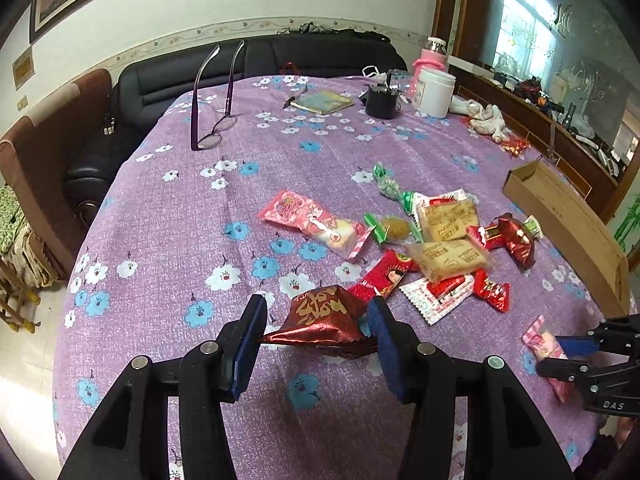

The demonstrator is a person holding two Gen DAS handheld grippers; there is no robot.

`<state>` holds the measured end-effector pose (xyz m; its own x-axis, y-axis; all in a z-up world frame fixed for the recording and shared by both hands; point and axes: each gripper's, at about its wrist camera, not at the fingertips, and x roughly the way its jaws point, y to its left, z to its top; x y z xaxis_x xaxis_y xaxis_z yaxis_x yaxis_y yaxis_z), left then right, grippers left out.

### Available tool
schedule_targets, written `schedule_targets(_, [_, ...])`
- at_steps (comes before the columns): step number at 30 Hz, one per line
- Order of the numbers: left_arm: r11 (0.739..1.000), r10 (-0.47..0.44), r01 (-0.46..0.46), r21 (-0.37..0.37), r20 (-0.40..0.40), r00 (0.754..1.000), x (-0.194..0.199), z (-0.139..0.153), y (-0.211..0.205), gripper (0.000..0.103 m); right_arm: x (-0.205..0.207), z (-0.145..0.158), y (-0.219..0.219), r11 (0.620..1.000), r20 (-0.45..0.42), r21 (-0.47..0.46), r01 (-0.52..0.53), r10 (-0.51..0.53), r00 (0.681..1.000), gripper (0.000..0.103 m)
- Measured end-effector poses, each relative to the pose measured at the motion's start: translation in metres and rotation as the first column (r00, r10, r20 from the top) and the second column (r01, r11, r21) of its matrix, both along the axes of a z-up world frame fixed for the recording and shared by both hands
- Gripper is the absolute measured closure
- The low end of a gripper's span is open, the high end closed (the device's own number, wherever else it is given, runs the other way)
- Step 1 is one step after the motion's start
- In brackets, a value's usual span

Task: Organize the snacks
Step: 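Grasp the pink snack bag with the right gripper while the left gripper grasps the red-gold foil candy, then carry both snacks to the cardboard tray and open both grippers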

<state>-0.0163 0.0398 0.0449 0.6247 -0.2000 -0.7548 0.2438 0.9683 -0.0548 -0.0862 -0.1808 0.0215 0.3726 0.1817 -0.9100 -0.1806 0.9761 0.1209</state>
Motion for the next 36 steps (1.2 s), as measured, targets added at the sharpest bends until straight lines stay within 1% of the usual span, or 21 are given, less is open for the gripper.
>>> schedule_targets(2, [1.0, -0.001, 0.001, 0.016, -0.013, 1.0, 0.002, -0.005, -0.003, 0.047, -0.001, 0.001, 0.0, 1.0, 0.005, -0.002, 0.004, -0.004, 1.0, 0.068])
schedule_targets(3, [1.0, -0.001, 0.001, 0.018, -0.018, 1.0, 0.002, -0.007, -0.003, 0.047, -0.004, 0.001, 0.0, 1.0, 0.008, -0.012, -0.003, 0.003, 1.0, 0.066])
schedule_targets(5, [1.0, 0.003, -0.002, 0.024, -0.027, 1.0, 0.002, -0.01, -0.004, 0.047, -0.013, 0.004, -0.002, 0.999, 0.02, -0.047, -0.017, 0.018, 1.0, 0.065])
schedule_targets(7, [0.999, 0.007, -0.005, 0.032, -0.041, 0.999, 0.003, -0.014, -0.005, 0.047, -0.015, 0.003, -0.003, 0.998, 0.027, -0.059, -0.023, 0.024, 0.999, 0.065])
schedule_targets(8, [0.999, 0.008, -0.006, 0.034, -0.046, 0.999, 0.003, -0.016, -0.005, 0.047, -0.017, 0.002, -0.003, 0.997, 0.033, -0.066, -0.027, 0.029, 0.999, 0.068])
schedule_targets(10, [0.999, 0.012, -0.01, 0.048, -0.047, 0.999, 0.002, -0.02, -0.005, 0.047, -0.019, 0.002, -0.004, 0.996, 0.053, -0.082, -0.029, 0.034, 0.998, 0.08])
schedule_targets(11, [0.998, 0.014, -0.012, 0.057, -0.043, 0.999, 0.002, -0.022, -0.006, 0.047, -0.019, 0.002, -0.006, 0.997, 0.054, -0.073, -0.028, 0.032, 0.998, 0.08])
schedule_targets(14, [0.998, 0.02, -0.019, 0.055, -0.026, 0.999, -0.002, -0.023, -0.006, 0.047, -0.021, 0.005, -0.012, 0.999, 0.064, -0.037, -0.023, 0.025, 0.998, 0.081])
schedule_targets(16, [0.998, 0.022, -0.022, 0.052, -0.004, 1.0, -0.006, -0.018, -0.006, 0.047, -0.022, 0.007, -0.014, 1.0, 0.073, -0.022, -0.015, 0.017, 0.997, 0.081])
schedule_targets(20, [1.0, 0.014, -0.014, 0.022, 0.019, 1.0, -0.01, -0.004, -0.005, 0.047, -0.022, 0.015, -0.021, 1.0, 0.101, 0.014, -0.001, 0.0, 0.995, 0.082])
schedule_targets(25, [1.0, -0.018, 0.019, -0.022, 0.037, 0.999, -0.014, 0.015, -0.013, 0.047, -0.021, 0.026, -0.032, 0.997, 0.123, 0.075, 0.028, -0.037, 0.992, 0.082])
schedule_targets(31, [0.992, -0.105, 0.109, -0.056, 0.075, 0.992, -0.015, 0.04, -0.046, 0.048, -0.019, 0.042, -0.055, 0.988, 0.152, 0.127, 0.084, -0.103, 0.983, 0.082])
schedule_targets(36, [0.977, -0.193, 0.201, -0.069, 0.1, 0.976, -0.012, 0.06, -0.089, 0.048, -0.017, 0.054, -0.078, 0.98, 0.178, 0.151, 0.131, -0.158, 0.971, 0.082])
